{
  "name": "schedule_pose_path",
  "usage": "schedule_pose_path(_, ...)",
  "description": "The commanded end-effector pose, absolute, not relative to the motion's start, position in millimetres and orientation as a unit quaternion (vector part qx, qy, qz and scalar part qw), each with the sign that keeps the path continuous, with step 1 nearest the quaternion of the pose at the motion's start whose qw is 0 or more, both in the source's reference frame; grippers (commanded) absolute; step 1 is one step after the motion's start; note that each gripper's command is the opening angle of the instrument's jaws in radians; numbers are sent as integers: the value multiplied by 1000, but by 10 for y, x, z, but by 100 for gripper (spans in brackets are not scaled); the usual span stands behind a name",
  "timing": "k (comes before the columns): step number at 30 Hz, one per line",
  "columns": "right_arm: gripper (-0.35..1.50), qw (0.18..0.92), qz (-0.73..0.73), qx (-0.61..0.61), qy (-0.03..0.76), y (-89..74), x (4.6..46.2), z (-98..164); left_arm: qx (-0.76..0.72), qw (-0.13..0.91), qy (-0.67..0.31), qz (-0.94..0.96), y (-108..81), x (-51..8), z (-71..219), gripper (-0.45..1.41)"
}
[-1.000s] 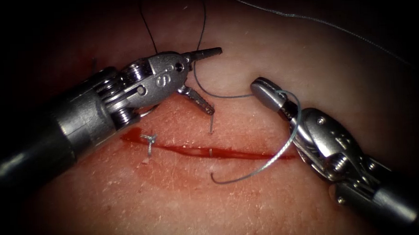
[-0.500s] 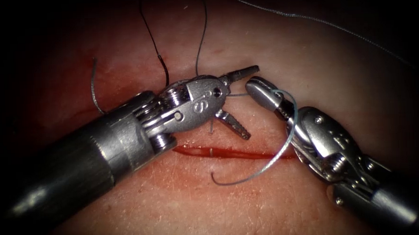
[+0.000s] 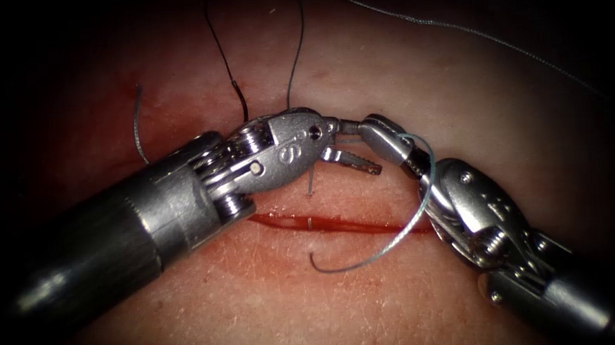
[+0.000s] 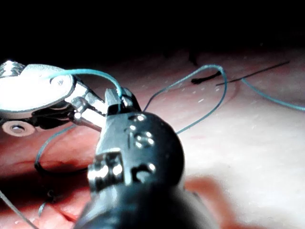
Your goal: Wound Closure
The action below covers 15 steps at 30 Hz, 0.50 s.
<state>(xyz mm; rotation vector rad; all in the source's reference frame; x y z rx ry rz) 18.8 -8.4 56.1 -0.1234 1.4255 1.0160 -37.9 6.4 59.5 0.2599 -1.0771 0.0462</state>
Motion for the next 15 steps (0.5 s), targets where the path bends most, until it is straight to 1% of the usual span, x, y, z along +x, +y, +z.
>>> schedule_pose_path(1,-35,637,444,-56,628,-74,192,555,125,850,-512,13,75,-383,587,-45)
schedule_pose_path(5,-35,637,444,-56,628,-74,193,554,135,853,-503,-31,76,-379,587,-45)
schedule_pose_path(6,-25,637,444,-56,628,-74,193,554,134,854,-502,-35,76,-379,587,-45)
schedule_pose_path(7,49,637,443,-55,628,-76,193,553,130,856,-499,-44,78,-377,588,-45)
schedule_pose_path(9,123,633,463,-78,616,-78,195,552,108,864,-485,-80,82,-368,592,-45)
schedule_pose_path(10,131,632,468,-89,611,-80,195,552,85,872,-474,-93,84,-362,596,-45)
schedule_pose_path(12,131,627,487,-112,598,-84,191,552,67,880,-458,-105,90,-349,601,-45)
schedule_pose_path(15,130,627,493,-124,591,-88,179,560,49,887,-438,-137,107,-314,607,-45)
